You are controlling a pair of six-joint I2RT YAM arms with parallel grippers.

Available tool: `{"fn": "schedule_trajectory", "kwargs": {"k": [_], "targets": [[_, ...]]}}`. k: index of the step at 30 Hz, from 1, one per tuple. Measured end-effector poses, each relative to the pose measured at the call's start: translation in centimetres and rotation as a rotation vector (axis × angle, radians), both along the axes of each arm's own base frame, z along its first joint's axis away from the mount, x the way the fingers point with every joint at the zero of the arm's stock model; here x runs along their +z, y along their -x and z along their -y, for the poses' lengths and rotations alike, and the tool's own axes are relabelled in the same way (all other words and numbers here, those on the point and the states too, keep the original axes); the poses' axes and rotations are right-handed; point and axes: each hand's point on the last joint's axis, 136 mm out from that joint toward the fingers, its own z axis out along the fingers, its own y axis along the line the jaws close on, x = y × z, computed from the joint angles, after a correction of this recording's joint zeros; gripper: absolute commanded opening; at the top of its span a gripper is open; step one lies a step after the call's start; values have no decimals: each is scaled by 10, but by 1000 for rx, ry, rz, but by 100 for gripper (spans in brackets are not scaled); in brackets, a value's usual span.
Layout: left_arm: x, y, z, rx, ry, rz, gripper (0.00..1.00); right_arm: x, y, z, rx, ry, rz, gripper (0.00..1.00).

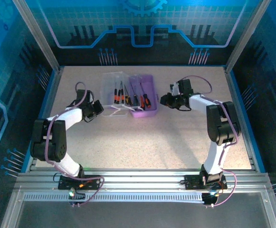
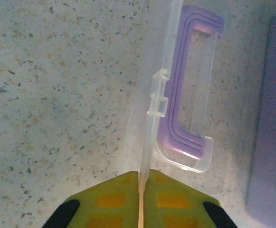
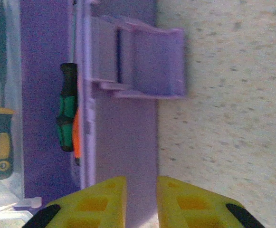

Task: Pack the tool kit

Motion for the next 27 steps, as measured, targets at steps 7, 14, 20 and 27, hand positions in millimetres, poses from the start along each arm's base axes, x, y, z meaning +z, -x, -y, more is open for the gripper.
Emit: {"fn": "schedule_trajectory", "kwargs": {"k": [7, 14, 20, 27], "targets": [[7, 13, 1, -3, -84, -36, 0, -2, -6, 21, -53, -11, 2, 25], [29, 17, 5, -22, -161, -54, 0, -10, -4, 3, -33, -26, -13, 25], [53, 17, 4, -35, -239, -74, 0, -16, 3, -23, 5, -39, -24, 25], [79, 22, 2, -63, -310, -86, 0, -18, 9, -38, 3, -77, -16, 24]]}}
